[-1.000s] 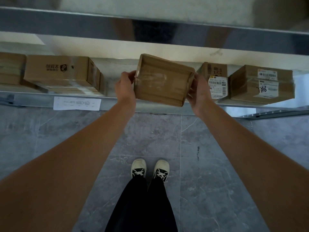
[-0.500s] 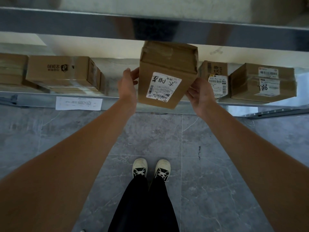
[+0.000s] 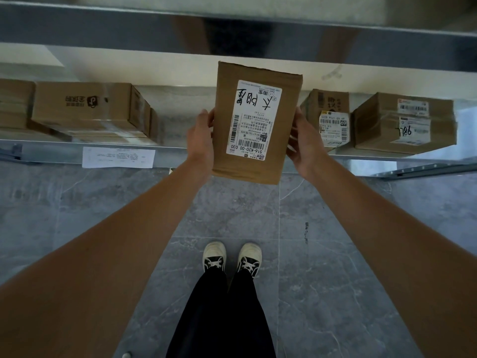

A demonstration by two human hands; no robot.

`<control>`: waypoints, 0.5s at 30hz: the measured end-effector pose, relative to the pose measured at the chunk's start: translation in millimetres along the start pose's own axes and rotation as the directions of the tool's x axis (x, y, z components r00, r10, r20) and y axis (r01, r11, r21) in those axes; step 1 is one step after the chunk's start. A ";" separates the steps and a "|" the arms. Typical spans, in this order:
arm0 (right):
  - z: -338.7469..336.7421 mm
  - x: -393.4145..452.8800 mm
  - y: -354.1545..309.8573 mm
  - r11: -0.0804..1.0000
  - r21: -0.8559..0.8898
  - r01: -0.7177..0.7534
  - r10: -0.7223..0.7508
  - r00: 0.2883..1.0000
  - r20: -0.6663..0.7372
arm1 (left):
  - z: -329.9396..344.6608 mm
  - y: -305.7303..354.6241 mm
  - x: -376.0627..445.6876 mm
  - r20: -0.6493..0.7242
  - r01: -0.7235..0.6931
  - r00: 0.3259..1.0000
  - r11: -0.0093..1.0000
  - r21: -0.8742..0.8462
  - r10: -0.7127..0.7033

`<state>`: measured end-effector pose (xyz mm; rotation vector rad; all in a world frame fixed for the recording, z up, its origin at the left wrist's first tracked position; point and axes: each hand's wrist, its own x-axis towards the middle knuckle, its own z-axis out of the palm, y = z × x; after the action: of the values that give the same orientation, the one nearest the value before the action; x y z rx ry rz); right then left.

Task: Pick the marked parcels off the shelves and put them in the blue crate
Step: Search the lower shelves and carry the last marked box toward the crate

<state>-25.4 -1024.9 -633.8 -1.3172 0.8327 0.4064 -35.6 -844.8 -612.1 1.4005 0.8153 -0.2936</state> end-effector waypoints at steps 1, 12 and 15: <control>0.2 0.1 1.6 1.000 -0.009 -0.007 0.007 1.000 -0.004 | 0.2 -1.1 0.5 0.010 -0.001 1.000 1.000 0.013 0.001; 7.2 -0.8 5.4 1.000 0.010 0.010 -0.009 1.000 -0.014 | 4.8 -5.5 8.6 0.009 -0.009 1.000 0.999 0.040 0.009; 10.0 -0.4 6.7 0.999 0.027 0.037 -0.037 0.999 -0.001 | 4.9 -8.8 11.7 -0.025 -0.008 1.000 1.000 0.010 0.008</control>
<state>-27.2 -1013.7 -637.7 -1.3057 0.8102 0.3646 -31.4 -847.8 -626.7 1.4186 0.8297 -0.2743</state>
